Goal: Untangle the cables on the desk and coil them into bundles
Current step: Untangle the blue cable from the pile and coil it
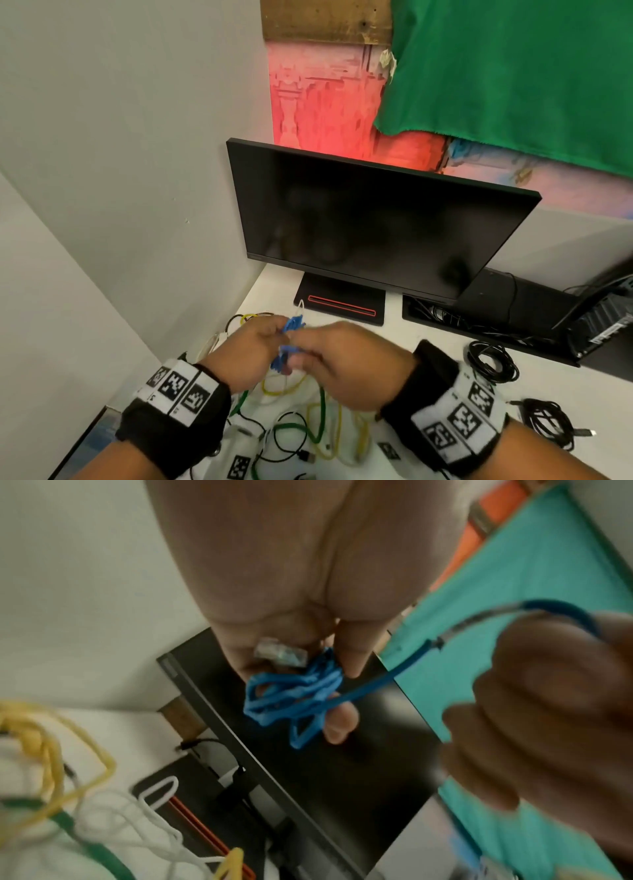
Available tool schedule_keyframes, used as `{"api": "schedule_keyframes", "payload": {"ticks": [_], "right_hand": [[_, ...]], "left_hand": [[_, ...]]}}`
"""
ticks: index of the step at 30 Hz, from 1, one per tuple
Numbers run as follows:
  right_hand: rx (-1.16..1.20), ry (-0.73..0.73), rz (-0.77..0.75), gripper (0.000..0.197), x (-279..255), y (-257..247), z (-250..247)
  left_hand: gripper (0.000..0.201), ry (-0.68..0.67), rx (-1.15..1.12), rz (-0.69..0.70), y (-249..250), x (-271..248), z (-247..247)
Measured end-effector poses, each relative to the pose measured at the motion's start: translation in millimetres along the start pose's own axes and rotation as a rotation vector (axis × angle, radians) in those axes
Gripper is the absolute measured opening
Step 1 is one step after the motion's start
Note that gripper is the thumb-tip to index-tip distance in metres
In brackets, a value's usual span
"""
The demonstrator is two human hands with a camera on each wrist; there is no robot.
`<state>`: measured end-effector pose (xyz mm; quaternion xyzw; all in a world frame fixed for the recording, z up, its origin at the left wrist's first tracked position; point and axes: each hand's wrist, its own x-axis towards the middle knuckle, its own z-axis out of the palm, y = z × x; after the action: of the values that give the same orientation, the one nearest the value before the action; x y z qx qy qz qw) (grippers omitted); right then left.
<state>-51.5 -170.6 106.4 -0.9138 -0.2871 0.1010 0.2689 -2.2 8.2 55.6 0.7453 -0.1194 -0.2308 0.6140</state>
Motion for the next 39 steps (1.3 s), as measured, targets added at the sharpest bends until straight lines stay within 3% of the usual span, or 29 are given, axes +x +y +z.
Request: {"api": "schedule_keyframes", "payload": {"ticks": [3, 5, 7, 9, 11, 14, 20, 25, 29, 31, 34, 36, 39], "right_hand": [[-0.1, 0.297, -0.008, 0.023, 7, 30, -14], [-0.26, 0.381, 0.078, 0.026, 9, 44, -14], [-0.247, 0.41, 0.097, 0.025, 10, 51, -4], [-0.043, 0.394, 0.11, 0.016, 13, 55, 7], [0.313, 0.321, 0.19, 0.008, 15, 57, 11], [0.675, 0.27, 0.277, 0.01, 13, 59, 14], [0.737, 0.414, 0.263, 0.014, 19, 56, 17], [0.755, 0.307, 0.367, 0.023, 20, 53, 14], [0.823, 0.282, 0.469, 0.018, 20, 53, 14], [0.835, 0.254, 0.496, 0.018, 19, 54, 15], [0.833, 0.2, 0.512, 0.02, 16, 57, 16], [0.758, 0.251, 0.496, 0.018, 15, 58, 19], [0.59, 0.453, 0.422, 0.017, 19, 54, 21]], "left_hand": [[0.041, -0.118, -0.23, -0.033, 7, -8, 7], [0.035, -0.152, -0.339, -0.05, 9, -11, 10], [0.022, -0.157, -0.32, -0.048, 10, -14, 15], [0.018, -0.163, -0.327, -0.057, 10, -16, 20], [0.017, -0.16, -0.352, -0.072, 11, -17, 22], [0.015, -0.154, -0.383, -0.081, 12, -17, 20], [0.017, -0.195, -0.442, -0.074, 12, -13, 24], [0.02, -0.162, -0.314, -0.076, 12, -9, 23], [0.02, -0.113, -0.175, -0.03, 12, -5, 20], [0.027, -0.112, -0.032, 0.007, 10, -4, 19], [0.021, -0.096, 0.278, 0.075, 4, -3, 14], [0.019, -0.082, 0.426, 0.095, 1, -2, 12], [0.014, -0.04, 0.568, 0.098, 2, 1, 15]]}}
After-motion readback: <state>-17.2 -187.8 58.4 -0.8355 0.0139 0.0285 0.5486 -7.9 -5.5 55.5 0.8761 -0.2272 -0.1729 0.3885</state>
